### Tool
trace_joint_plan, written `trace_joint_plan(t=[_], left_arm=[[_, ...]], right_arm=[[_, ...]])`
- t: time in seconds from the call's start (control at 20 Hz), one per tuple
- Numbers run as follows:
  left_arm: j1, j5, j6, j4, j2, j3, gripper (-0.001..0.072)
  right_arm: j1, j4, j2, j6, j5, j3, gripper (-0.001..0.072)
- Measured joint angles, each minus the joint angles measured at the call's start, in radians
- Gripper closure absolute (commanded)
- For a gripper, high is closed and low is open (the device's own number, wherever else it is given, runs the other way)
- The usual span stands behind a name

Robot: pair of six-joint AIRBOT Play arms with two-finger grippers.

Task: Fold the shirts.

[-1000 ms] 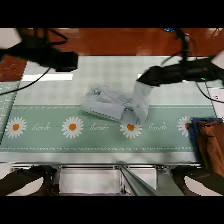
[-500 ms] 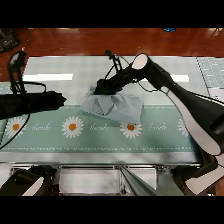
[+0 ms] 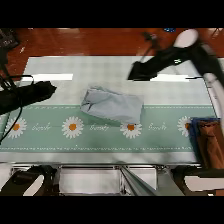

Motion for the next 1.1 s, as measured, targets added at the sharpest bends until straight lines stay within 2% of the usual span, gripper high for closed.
trace_joint_plan(t=[0.15,0.3,0.4,0.55,0.8,0.9,0.95,1.05,1.1], left_arm=[[0.015,-0.004,0.0,-0.013,-0.001,-0.001,0.0691],[-0.017,-0.01,0.001,-0.022,-0.004,-0.035,0.0691],[-0.044,-0.01,0.001,-0.023,-0.007,-0.065,0.0691],[-0.072,-0.011,0.0,-0.032,-0.016,-0.098,0.0691],[-0.086,-0.01,-0.002,-0.048,-0.043,-0.116,0.0691],[-0.088,-0.01,-0.003,-0.051,-0.056,-0.117,0.0691],[-0.089,-0.01,-0.003,-0.052,-0.063,-0.119,0.0691],[-0.089,-0.01,-0.003,-0.052,-0.076,-0.119,0.0691],[-0.089,-0.01,-0.003,-0.052,-0.081,-0.119,0.0691]], right_arm=[[-0.152,-0.216,0.254,0.069,-0.035,-0.22,0.03],[-0.237,-0.258,0.47,0.167,-0.23,-0.586,0.03],[-0.242,-0.172,0.529,0.19,-0.375,-0.8,0.03],[-0.195,0.017,0.486,0.137,-0.531,-0.967,0.03],[-0.084,0.365,0.244,-0.068,-0.616,-0.966,0.03],[-0.039,0.44,0.151,-0.119,-0.609,-0.92,0.0309],[-0.02,0.471,0.111,-0.133,-0.598,-0.893,0.0378],[0.017,0.498,0.037,-0.153,-0.578,-0.834,0.0689],[0.031,0.504,0.008,-0.167,-0.565,-0.799,0.0691]])
